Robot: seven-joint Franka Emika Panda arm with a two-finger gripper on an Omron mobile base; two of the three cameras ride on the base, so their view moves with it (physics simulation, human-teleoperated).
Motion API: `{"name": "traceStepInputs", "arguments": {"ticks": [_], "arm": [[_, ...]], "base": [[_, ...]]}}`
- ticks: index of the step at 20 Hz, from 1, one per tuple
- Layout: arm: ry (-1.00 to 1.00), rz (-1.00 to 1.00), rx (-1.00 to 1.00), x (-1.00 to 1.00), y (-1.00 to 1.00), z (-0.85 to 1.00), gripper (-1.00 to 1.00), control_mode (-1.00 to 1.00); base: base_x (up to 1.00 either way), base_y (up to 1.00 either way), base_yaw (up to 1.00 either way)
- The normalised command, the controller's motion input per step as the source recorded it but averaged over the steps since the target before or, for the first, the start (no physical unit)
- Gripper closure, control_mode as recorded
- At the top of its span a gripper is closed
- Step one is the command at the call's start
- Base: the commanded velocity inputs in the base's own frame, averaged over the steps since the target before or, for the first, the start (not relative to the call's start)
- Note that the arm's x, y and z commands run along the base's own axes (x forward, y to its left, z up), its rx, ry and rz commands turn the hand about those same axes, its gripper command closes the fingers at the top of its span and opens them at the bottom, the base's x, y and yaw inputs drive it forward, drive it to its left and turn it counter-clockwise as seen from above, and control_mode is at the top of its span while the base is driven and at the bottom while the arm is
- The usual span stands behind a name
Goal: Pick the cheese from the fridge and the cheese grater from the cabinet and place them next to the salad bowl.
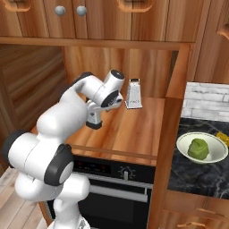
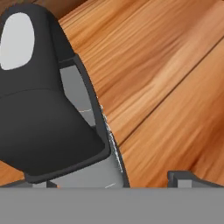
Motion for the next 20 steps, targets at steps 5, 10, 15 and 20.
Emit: {"name": "traceStepInputs", "arguments": {"ticks": [5,10,15,20], "arm": [[0.00,0.03,0.00,-0.02,0.24,0.00,-1.00,-1.00],[0.00,0.07,0.00,0.00,0.31,-0.10,-1.00,-1.00],[0.00,0.07,0.00,0.00,0.28,-0.13,-1.00,-1.00],[0.00,0.06,0.00,0.00,0.13,-0.04,-1.00,-1.00]], "base": [[0.00,0.00,0.00],[0.00,0.00,0.00],[0.00,0.00,0.00],[0.00,0.00,0.00]]}}
